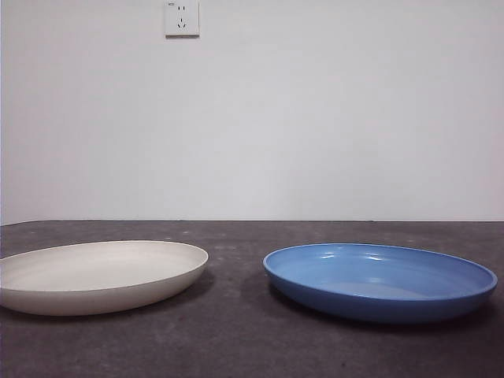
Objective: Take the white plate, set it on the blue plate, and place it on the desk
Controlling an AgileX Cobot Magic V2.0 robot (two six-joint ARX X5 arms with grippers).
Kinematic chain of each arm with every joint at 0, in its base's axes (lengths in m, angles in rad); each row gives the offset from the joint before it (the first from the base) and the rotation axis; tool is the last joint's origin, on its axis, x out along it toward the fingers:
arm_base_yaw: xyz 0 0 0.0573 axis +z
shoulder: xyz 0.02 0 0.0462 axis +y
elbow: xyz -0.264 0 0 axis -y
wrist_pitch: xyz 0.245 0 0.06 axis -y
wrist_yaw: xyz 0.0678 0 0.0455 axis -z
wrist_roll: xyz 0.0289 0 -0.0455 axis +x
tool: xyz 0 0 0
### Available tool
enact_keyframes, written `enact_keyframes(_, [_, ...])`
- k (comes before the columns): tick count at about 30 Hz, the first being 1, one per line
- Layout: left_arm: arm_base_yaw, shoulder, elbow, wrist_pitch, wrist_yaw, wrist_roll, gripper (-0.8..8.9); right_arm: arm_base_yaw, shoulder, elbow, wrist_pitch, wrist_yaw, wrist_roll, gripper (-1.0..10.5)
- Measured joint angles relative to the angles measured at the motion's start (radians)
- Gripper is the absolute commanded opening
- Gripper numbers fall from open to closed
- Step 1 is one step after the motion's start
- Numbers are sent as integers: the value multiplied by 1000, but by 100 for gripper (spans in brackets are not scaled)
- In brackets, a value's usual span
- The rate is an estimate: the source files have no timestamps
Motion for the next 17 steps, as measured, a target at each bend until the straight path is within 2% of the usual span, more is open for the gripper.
enact_keyframes(8, [-14, 153, 197, -24, 0, -43, 17, 0, 138, 209, -109, -28, 45, 11])
enact_keyframes(12, [-16, 239, 359, -121, 13, -35, 17, 0, 228, 328, -177, -130, 43, 11])
enact_keyframes(17, [-36, 320, 550, -235, 104, -2, 17, 0, 339, 480, -314, -256, 21, 11])
